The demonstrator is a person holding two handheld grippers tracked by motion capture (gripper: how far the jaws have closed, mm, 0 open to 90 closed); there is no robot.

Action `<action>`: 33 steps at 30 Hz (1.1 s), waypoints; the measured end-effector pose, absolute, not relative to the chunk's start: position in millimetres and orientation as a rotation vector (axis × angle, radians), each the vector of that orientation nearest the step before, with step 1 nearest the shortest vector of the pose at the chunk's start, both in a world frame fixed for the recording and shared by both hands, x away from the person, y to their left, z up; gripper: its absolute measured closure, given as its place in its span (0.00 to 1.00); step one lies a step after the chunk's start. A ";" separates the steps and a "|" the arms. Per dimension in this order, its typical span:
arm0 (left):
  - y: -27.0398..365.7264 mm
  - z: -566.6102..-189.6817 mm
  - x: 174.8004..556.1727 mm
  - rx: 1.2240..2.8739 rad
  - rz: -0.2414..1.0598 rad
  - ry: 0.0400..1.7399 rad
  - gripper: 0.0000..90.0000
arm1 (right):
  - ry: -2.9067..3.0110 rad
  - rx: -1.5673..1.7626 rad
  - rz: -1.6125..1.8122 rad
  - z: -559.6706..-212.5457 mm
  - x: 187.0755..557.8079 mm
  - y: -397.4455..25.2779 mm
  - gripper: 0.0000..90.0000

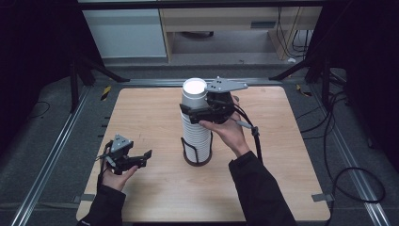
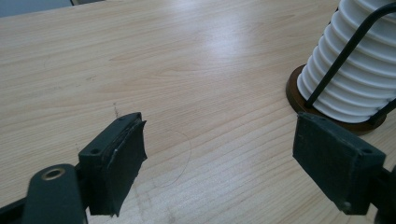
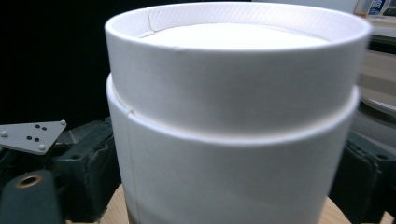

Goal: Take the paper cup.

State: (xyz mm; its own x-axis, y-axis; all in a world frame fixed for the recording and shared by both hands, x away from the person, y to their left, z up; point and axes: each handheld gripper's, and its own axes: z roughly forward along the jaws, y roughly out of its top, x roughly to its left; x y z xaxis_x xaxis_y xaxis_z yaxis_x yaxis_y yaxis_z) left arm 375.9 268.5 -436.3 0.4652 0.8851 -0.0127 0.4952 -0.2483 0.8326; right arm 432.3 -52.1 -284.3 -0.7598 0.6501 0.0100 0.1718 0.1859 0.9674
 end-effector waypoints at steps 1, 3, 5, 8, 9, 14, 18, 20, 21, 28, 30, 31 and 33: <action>268.5 -436.2 375.8 1.898 0.604 1.155 0.18 | 2.064 0.775 1.590 -284.8 432.2 -50.5 0.15; 268.9 -436.0 375.6 1.895 0.607 1.159 0.18 | 2.057 0.774 1.584 -285.3 432.1 -49.6 0.16; 268.9 -436.0 375.7 1.895 0.607 1.160 0.18 | 2.058 0.785 1.593 -285.3 431.9 -48.9 0.17; 268.5 -436.2 375.8 1.897 0.603 1.157 0.18 | 2.061 0.786 1.584 -284.7 431.5 -48.8 0.18; 268.4 -436.3 375.9 1.897 0.603 1.157 0.18 | 2.061 0.786 1.584 -284.7 431.5 -48.8 0.18; 268.7 -436.4 376.1 1.896 0.600 1.159 0.18 | 2.039 0.762 1.603 -280.2 429.4 -52.0 0.18; 268.3 -436.6 376.2 1.901 0.602 1.160 0.18 | 2.033 0.746 1.612 -269.7 427.8 -54.7 0.19; 268.1 -436.5 376.0 1.901 0.601 1.159 0.18 | 2.038 0.736 1.595 -265.2 426.8 -54.2 0.19; 268.1 -436.5 375.9 1.900 0.601 1.159 0.18 | 2.034 0.733 1.595 -263.3 426.6 -54.3 0.19; 268.5 -436.4 376.0 1.897 0.598 1.160 0.18 | 2.004 0.708 1.651 -247.4 424.2 -58.2 0.20; 268.5 -435.9 375.5 1.896 0.603 1.161 0.18 | 1.988 0.693 1.654 -240.3 422.1 -58.7 0.20; 268.6 -435.8 375.4 1.895 0.603 1.161 0.19 | 1.981 0.683 1.657 -236.4 421.0 -59.1 0.20; 268.9 -435.7 375.4 1.893 0.601 1.161 0.19 | 1.971 0.673 1.658 -231.0 418.9 -59.4 0.20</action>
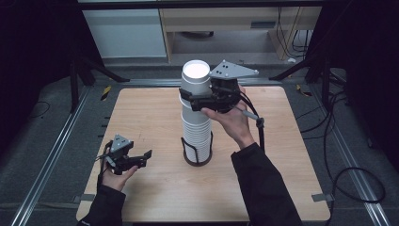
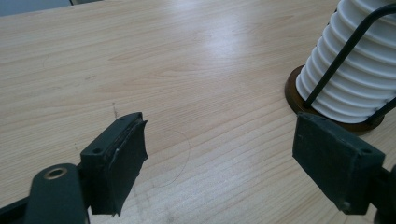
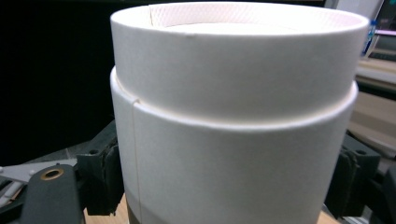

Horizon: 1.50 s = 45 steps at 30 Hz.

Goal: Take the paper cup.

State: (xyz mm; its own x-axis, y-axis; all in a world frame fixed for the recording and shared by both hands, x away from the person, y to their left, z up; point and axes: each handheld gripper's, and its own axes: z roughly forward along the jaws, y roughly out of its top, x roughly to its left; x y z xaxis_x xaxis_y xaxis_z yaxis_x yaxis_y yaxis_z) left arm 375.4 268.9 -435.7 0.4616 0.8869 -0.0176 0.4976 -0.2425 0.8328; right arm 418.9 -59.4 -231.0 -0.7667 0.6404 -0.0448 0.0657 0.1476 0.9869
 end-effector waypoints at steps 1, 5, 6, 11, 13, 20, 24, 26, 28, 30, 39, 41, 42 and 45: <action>269.0 -435.6 375.4 1.894 0.600 1.161 0.19 | 1.965 0.665 1.664 -227.3 417.6 -60.1 0.20; 269.0 -435.6 375.2 1.889 0.595 1.159 0.19 | 1.946 0.641 1.660 -217.0 412.8 -62.8 0.20; 269.1 -435.5 375.1 1.887 0.595 1.159 0.19 | 1.939 0.637 1.662 -214.6 411.1 -64.5 0.20; 268.8 -435.3 374.8 1.888 0.592 1.157 0.19 | 1.903 0.634 1.665 -205.2 405.1 -77.7 0.20; 268.6 -435.3 374.8 1.890 0.590 1.155 0.19 | 1.885 0.643 1.656 -202.1 402.5 -88.7 0.20; 268.7 -434.8 374.3 1.890 0.587 1.151 0.20 | 1.869 0.657 1.622 -203.5 394.3 -112.9 0.20; 268.3 -433.7 373.2 1.885 0.584 1.146 0.20 | 1.880 0.678 1.574 -214.3 389.9 -129.0 0.20; 267.8 -433.0 373.0 1.887 0.580 1.141 0.20 | 1.883 0.691 1.562 -220.9 387.3 -137.4 0.20; 267.2 -432.2 372.6 1.893 0.580 1.134 0.21 | 1.891 0.699 1.546 -227.4 384.5 -145.3 0.20; 266.4 -431.6 372.1 1.895 0.580 1.133 0.21 | 1.903 0.708 1.531 -234.4 382.4 -152.3 0.20; 263.0 -432.0 372.2 1.920 0.548 1.101 0.22 | 1.965 0.735 1.497 -268.7 375.3 -172.2 0.20; 262.0 -432.2 372.0 1.923 0.543 1.099 0.22 | 1.985 0.739 1.488 -278.2 375.1 -174.3 0.20; 261.7 -432.3 372.0 1.924 0.542 1.097 0.22 | 1.997 0.739 1.484 -282.3 375.1 -175.1 0.20; 260.7 -432.1 371.8 1.928 0.538 1.092 0.23 | 2.029 0.739 1.472 -295.5 374.9 -177.3 0.20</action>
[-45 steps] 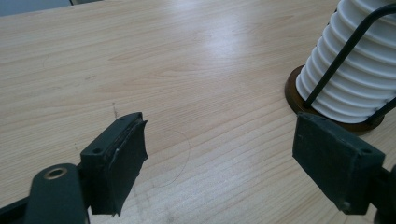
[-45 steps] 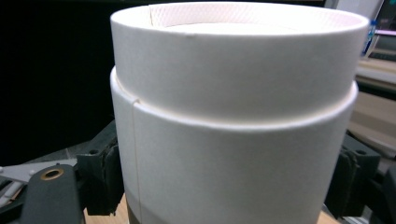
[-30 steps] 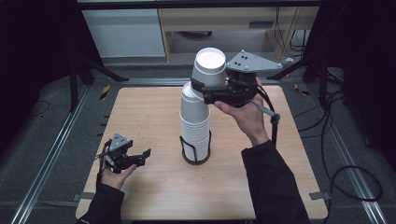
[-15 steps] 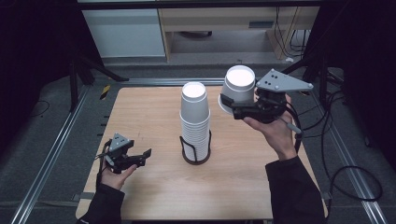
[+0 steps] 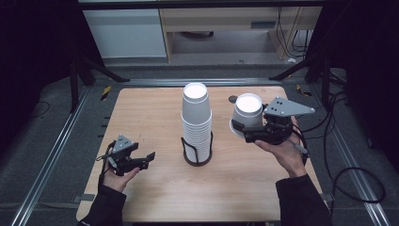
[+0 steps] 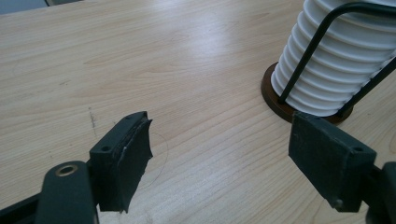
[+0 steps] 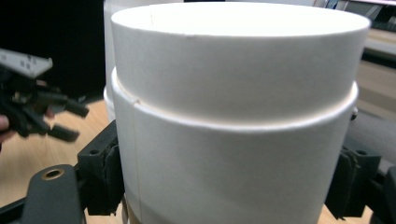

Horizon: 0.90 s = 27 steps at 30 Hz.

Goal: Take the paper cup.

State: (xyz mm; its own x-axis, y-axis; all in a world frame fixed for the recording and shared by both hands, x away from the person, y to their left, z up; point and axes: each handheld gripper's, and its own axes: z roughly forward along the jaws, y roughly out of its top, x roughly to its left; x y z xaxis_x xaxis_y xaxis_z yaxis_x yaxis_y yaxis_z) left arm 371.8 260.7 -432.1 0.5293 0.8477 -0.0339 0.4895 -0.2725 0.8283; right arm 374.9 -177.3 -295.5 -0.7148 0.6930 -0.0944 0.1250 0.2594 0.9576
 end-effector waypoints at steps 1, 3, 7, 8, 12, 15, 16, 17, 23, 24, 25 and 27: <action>260.4 -432.0 371.8 1.931 0.538 1.088 0.23 | 2.038 0.737 1.467 -300.0 374.9 -177.9 0.20; 259.7 -431.9 371.6 1.934 0.532 1.082 0.23 | 2.075 0.738 1.464 -313.4 374.2 -179.5 0.20; 257.5 -431.6 371.4 1.946 0.513 1.066 0.24 | 2.109 0.737 1.461 -326.3 373.3 -180.8 0.20; 256.6 -431.7 371.3 1.950 0.507 1.062 0.24 | 2.120 0.736 1.459 -329.1 373.1 -181.0 0.20; 253.6 -431.5 370.9 1.966 0.490 1.045 0.25 | 2.166 0.717 1.433 -340.8 372.5 -180.6 0.20; 251.4 -430.2 370.1 1.974 0.482 1.027 0.25 | 2.201 0.693 1.431 -348.2 372.1 -179.6 0.20; 250.8 -429.4 369.7 1.978 0.480 1.019 0.25 | 2.210 0.685 1.434 -349.6 372.0 -179.2 0.20; 249.5 -428.3 368.9 1.976 0.471 1.009 0.25 | 2.222 0.674 1.438 -351.4 371.7 -178.5 0.20; 245.1 -423.9 366.0 1.993 0.450 0.968 0.25 | 2.312 0.598 1.416 -362.9 370.4 -171.3 0.20; 244.0 -423.3 365.6 1.998 0.447 0.960 0.24 | 2.326 0.586 1.415 -364.7 370.3 -170.1 0.20; 243.2 -423.1 365.3 1.999 0.446 0.958 0.24 | 2.344 0.575 1.413 -367.2 370.2 -168.5 0.20; 241.4 -422.1 364.9 2.003 0.441 0.950 0.24 | 2.369 0.558 1.397 -370.6 370.1 -165.9 0.20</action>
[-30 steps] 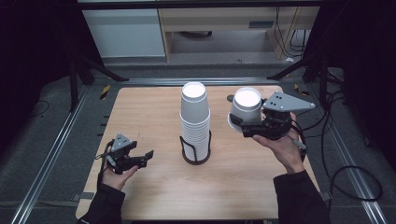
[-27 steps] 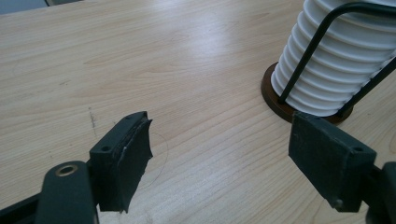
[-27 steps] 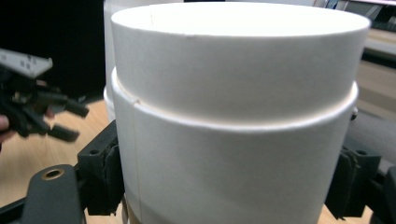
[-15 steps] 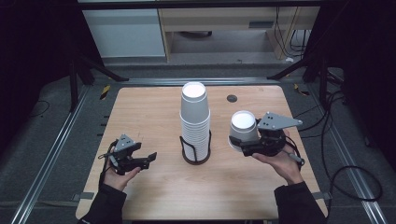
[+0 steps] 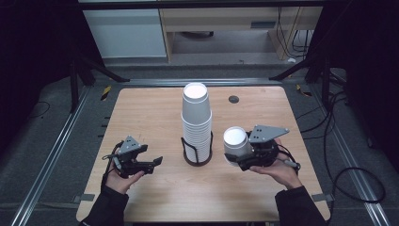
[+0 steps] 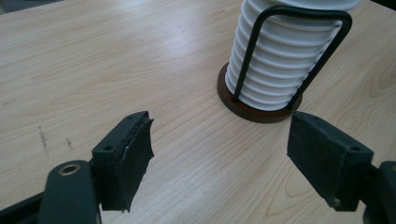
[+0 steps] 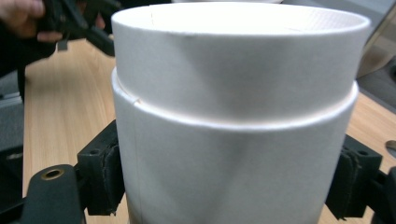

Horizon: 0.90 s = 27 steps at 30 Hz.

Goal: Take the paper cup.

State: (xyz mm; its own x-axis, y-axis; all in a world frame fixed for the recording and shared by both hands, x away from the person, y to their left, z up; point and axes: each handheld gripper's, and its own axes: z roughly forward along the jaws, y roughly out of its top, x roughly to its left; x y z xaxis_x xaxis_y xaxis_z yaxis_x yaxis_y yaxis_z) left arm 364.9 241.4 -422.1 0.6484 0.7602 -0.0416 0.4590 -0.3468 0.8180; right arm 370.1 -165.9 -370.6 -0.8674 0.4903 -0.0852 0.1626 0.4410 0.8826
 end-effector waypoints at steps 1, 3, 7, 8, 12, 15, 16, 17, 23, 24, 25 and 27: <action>240.6 -421.8 364.6 2.003 0.442 0.949 0.23 | 2.382 0.549 1.392 -372.5 369.8 -164.5 0.20; 239.0 -421.1 363.8 2.006 0.439 0.941 0.23 | 2.404 0.524 1.385 -376.0 369.1 -161.5 0.20; 237.3 -418.9 361.9 2.005 0.433 0.925 0.23 | 2.436 0.490 1.373 -379.8 369.0 -156.0 0.20; 236.8 -418.0 361.3 2.005 0.431 0.920 0.23 | 2.447 0.477 1.365 -380.7 368.7 -153.9 0.20; 233.2 -415.0 359.3 2.015 0.421 0.889 0.23 | 2.486 0.429 1.339 -382.6 368.6 -146.8 0.20; 229.4 -413.3 357.1 2.026 0.412 0.867 0.23 | 2.510 0.401 1.324 -384.1 369.4 -142.4 0.20; 228.7 -412.9 356.8 2.032 0.409 0.860 0.23 | 2.523 0.386 1.317 -384.9 369.6 -140.4 0.20; 227.6 -412.6 356.4 2.034 0.402 0.853 0.23 | 2.529 0.378 1.314 -385.6 369.7 -139.0 0.20; 220.1 -411.3 353.8 2.059 0.384 0.815 0.22 | 2.592 0.331 1.264 -389.8 372.4 -129.1 0.20; 219.1 -411.1 353.3 2.060 0.383 0.811 0.22 | 2.601 0.321 1.258 -390.3 372.7 -127.6 0.20; 218.2 -410.7 352.9 2.062 0.380 0.807 0.22 | 2.608 0.314 1.254 -390.5 372.7 -126.1 0.20; 216.3 -410.1 352.2 2.063 0.373 0.798 0.22 | 2.621 0.296 1.250 -391.2 372.5 -123.0 0.20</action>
State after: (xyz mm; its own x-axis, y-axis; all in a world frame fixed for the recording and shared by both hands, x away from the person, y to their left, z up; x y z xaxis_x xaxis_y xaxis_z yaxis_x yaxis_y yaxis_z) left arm 352.2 216.3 -410.1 0.7496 0.6612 -0.0299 0.4007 -0.4175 0.8155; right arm 372.5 -123.0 -391.2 -0.9549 0.2745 -0.1129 0.0850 0.6172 0.7822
